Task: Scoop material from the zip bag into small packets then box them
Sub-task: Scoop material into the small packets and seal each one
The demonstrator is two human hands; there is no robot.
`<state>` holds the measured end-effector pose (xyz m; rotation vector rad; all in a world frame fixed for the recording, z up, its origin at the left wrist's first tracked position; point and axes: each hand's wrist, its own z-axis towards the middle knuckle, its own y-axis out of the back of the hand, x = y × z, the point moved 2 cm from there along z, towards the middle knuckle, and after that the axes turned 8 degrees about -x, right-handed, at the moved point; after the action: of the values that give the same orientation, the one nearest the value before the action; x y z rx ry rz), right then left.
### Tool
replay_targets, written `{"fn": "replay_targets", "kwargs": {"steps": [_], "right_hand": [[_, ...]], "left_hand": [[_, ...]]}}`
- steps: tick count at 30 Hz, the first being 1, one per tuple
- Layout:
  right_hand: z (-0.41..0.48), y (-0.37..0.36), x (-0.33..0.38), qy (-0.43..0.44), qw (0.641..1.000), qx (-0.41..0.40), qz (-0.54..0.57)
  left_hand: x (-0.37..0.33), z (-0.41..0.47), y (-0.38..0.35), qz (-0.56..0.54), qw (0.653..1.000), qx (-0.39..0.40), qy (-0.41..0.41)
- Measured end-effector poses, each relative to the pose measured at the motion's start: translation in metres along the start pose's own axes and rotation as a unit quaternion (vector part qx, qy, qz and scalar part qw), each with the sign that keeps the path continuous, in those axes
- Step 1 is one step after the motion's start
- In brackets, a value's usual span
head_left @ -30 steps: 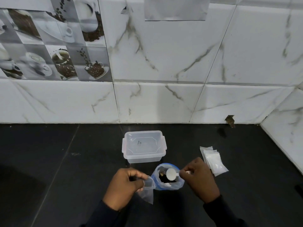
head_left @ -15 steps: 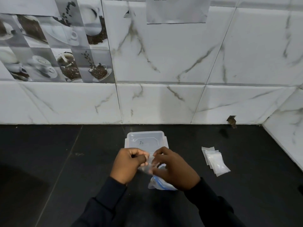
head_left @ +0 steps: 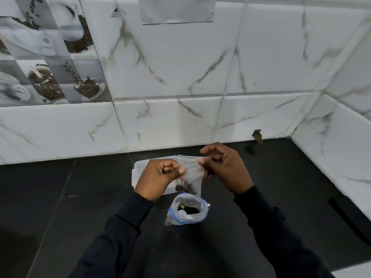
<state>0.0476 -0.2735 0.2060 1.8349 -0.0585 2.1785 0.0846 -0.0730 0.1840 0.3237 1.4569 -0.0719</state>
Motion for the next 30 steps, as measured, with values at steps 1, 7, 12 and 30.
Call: {"fn": "replay_targets", "kwargs": {"steps": [1,7,12,30], "right_hand": [[-0.003,0.007,-0.003,-0.014,1.000,-0.027,0.006],[-0.048,0.059,-0.054,-0.107,0.991,-0.078,-0.034],[-0.086,0.115,-0.129,-0.239,0.957,-0.149,-0.061],[-0.018,0.180,-0.239,-0.287,0.887,-0.148,-0.330]], "left_hand": [[-0.001,0.002,-0.008,-0.006,1.000,0.000,0.004],[0.007,0.009,-0.087,-0.014,0.998,0.031,0.058],[0.066,0.003,-0.181,0.039,0.981,0.092,0.165],[0.151,0.010,-0.269,0.072,0.937,0.048,0.337]]}}
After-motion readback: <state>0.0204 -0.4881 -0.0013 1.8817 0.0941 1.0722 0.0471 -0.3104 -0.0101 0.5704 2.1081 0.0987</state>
